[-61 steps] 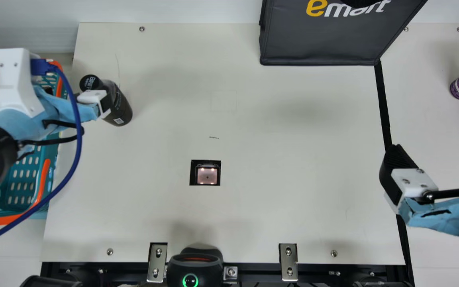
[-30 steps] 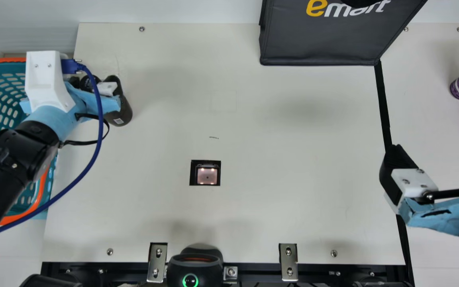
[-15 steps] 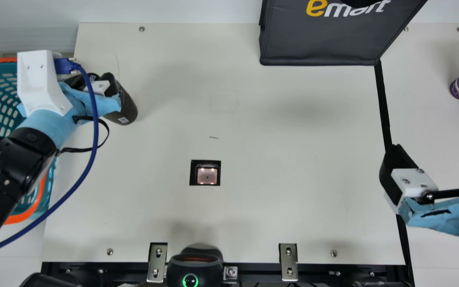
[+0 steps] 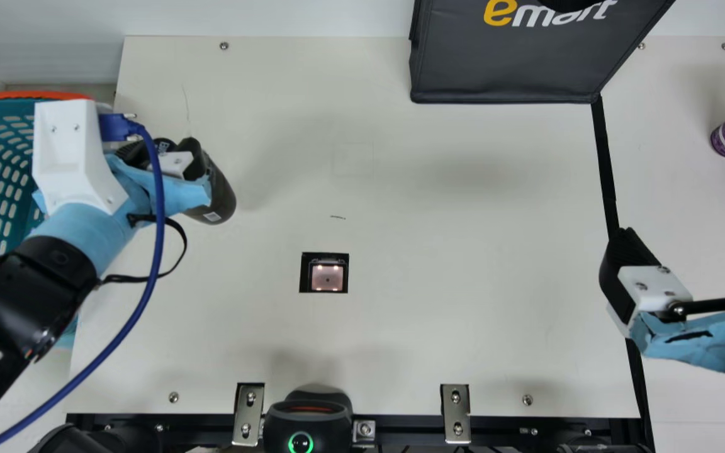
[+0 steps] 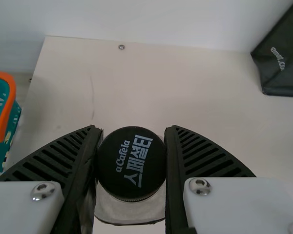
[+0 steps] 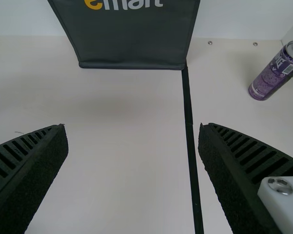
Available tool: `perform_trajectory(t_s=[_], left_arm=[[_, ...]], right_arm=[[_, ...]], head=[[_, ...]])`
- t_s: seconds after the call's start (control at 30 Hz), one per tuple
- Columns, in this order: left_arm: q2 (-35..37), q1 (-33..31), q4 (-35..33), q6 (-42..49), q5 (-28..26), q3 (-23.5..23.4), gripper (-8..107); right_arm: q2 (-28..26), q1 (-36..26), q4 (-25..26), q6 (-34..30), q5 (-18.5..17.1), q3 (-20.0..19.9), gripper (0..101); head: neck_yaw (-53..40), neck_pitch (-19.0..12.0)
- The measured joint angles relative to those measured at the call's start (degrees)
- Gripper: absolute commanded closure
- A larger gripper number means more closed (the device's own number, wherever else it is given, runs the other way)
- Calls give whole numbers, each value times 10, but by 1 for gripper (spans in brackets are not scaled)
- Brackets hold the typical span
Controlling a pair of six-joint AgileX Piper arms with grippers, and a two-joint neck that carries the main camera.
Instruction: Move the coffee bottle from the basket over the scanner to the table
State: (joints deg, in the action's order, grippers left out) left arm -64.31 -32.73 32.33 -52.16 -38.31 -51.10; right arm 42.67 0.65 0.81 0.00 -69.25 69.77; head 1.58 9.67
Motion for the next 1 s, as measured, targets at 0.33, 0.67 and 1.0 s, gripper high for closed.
perform_trajectory(t_s=[0.33, 0.67, 1.0], left_arm=[[17, -122, 52, -84, -88, -10, 107], [16, -231, 81, -189, -147, -20, 107], [16, -321, 94, -276, -180, -25, 107]], right_arm=[[0, 0, 0, 0, 0, 0, 6], [0, 0, 0, 0, 0, 0, 6], [0, 0, 0, 0, 0, 0, 6]], head=[[0, 0], [0, -1], [0, 0]])
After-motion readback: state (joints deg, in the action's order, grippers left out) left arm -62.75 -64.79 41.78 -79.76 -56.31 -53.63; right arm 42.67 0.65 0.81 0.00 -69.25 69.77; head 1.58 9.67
